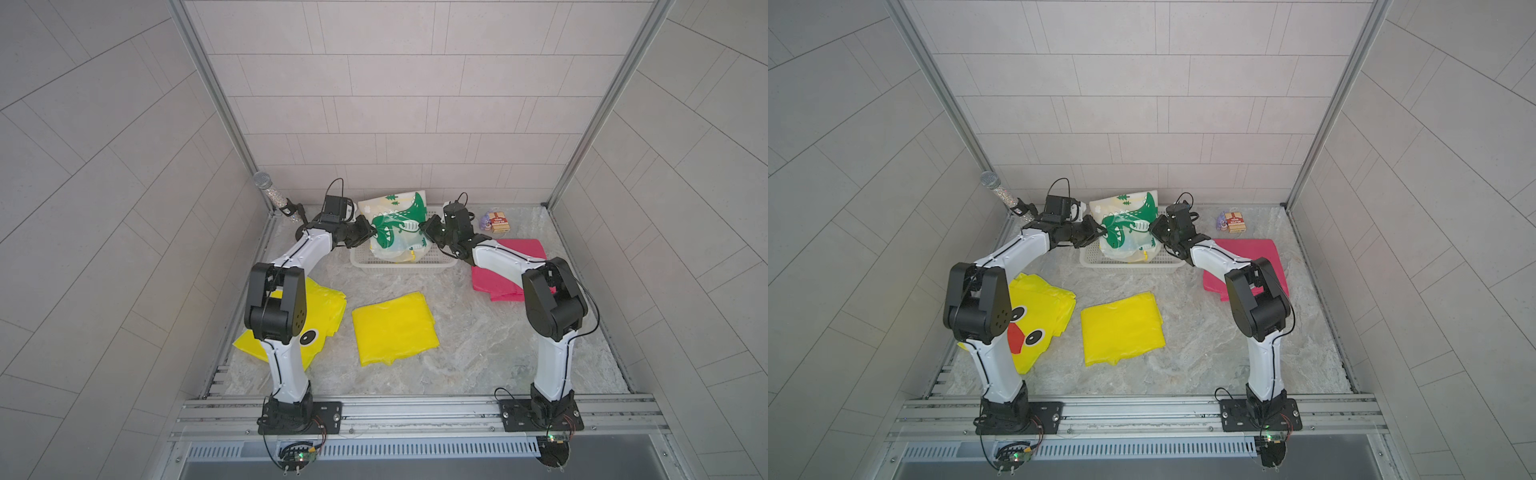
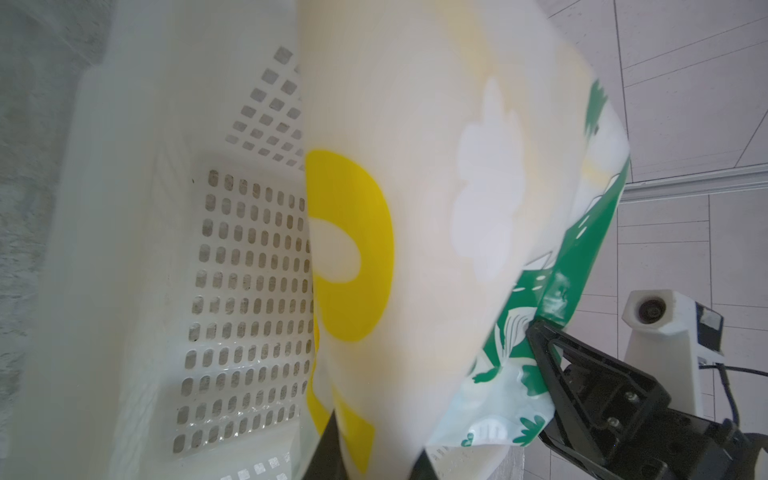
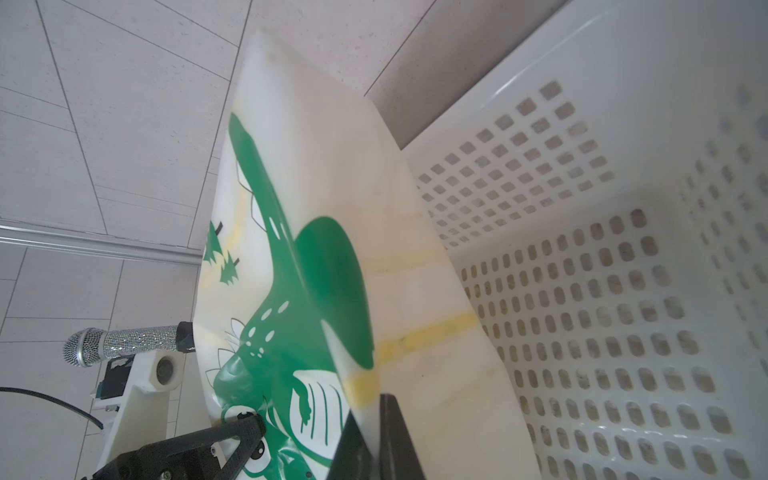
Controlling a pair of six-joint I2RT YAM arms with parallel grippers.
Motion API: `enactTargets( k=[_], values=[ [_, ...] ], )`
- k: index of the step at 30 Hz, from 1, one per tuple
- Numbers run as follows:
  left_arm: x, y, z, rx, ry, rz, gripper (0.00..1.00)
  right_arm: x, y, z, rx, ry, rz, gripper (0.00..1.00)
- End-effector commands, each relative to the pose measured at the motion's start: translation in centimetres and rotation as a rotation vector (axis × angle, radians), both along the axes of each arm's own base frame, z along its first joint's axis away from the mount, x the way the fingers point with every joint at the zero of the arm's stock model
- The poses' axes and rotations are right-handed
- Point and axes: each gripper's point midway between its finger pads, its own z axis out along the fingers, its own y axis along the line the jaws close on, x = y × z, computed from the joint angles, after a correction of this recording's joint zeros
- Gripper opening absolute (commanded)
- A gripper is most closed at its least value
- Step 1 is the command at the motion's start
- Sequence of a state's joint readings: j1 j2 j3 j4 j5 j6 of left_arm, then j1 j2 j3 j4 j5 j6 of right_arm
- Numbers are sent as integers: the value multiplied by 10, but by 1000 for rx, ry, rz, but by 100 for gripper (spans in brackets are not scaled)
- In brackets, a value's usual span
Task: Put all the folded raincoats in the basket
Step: Place the raincoat in the basket.
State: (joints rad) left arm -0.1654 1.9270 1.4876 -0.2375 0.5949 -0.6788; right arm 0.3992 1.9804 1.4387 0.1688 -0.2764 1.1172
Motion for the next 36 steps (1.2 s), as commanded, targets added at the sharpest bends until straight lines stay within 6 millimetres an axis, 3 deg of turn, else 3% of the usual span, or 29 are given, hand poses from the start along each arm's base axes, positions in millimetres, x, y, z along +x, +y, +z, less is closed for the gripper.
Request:
enactTargets(
  k=[1,6,9,12,14,15,17,22,26,30,33,36],
  values=[
    [11,-3,7,15,-60,-14,20,-15,-1,2,-47,15,20,0],
    [9,-3,-3,61,-39,-26,25,-24,-10,-5,-96,30,15,0],
    [6,-7,-7,102,-33,-49,40,-29,-9,-11,-115,45,42,4],
    [3,-12,-10,139,-19,-72,63,-33,-8,-19,-119,59,62,21],
    [2,-11,-10,154,-11,-74,74,-34,-11,-21,-122,67,63,45],
    [2,-11,-10,160,-8,-70,79,-35,-12,-22,-124,70,67,52],
    [2,-7,-5,178,-17,-59,99,-35,-16,-20,-133,71,68,62],
    [1,4,25,240,-60,-33,100,-34,-31,13,-167,12,62,74],
    [3,15,52,301,-99,-3,100,-37,-44,49,-243,-35,60,74],
    [6,29,77,373,-137,38,100,-44,-53,83,-323,-85,72,68],
    [8,31,94,378,-174,53,100,-47,-52,102,-348,-129,96,51],
    [9,21,104,305,-209,39,100,-44,-38,112,-326,-167,155,36]
  ],
)
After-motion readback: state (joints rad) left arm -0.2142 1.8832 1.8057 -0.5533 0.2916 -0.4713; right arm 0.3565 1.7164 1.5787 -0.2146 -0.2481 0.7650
